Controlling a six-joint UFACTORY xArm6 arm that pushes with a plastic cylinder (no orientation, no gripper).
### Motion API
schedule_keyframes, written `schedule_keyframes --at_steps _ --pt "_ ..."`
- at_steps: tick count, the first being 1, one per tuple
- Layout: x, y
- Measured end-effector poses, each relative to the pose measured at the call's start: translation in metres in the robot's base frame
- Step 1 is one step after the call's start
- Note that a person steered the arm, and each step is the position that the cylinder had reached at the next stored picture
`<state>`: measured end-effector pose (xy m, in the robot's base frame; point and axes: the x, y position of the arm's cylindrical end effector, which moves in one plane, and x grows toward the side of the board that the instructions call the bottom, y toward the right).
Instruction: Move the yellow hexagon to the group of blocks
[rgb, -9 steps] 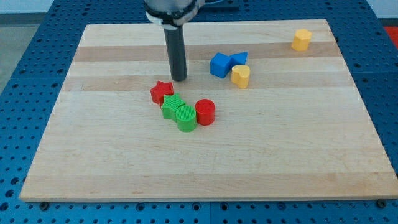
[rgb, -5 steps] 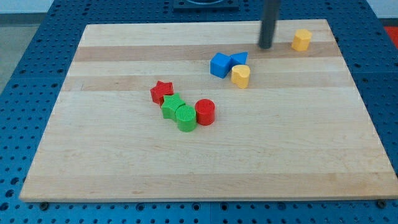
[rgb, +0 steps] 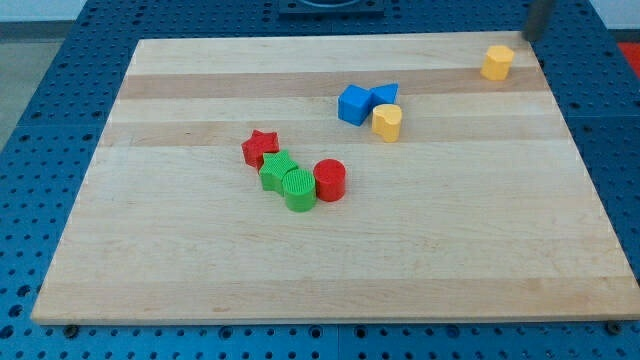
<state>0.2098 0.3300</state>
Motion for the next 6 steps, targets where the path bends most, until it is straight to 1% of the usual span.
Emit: schedule_keyframes --at_steps 1,3,6 --pt "0.001 0.002" --pt "0.054 -0.022" --pt "0.053 -0.097"
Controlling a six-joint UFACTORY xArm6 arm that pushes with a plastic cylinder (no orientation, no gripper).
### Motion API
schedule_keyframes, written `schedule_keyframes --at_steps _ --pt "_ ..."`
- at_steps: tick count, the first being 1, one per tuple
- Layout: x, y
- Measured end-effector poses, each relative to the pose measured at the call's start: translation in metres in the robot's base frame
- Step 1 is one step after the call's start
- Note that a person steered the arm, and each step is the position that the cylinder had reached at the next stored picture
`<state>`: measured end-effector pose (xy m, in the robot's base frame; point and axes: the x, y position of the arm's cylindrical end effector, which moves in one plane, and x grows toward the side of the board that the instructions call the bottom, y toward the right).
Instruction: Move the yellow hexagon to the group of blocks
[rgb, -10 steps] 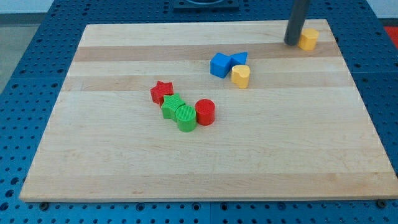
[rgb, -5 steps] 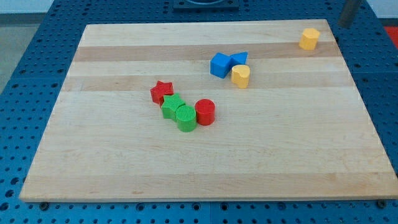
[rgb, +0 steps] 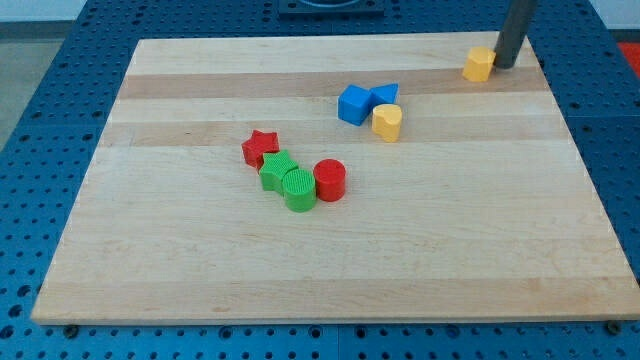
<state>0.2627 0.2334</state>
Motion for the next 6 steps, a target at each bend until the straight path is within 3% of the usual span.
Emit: schedule_keyframes --at_steps 6 --pt "0.008 -0.116"
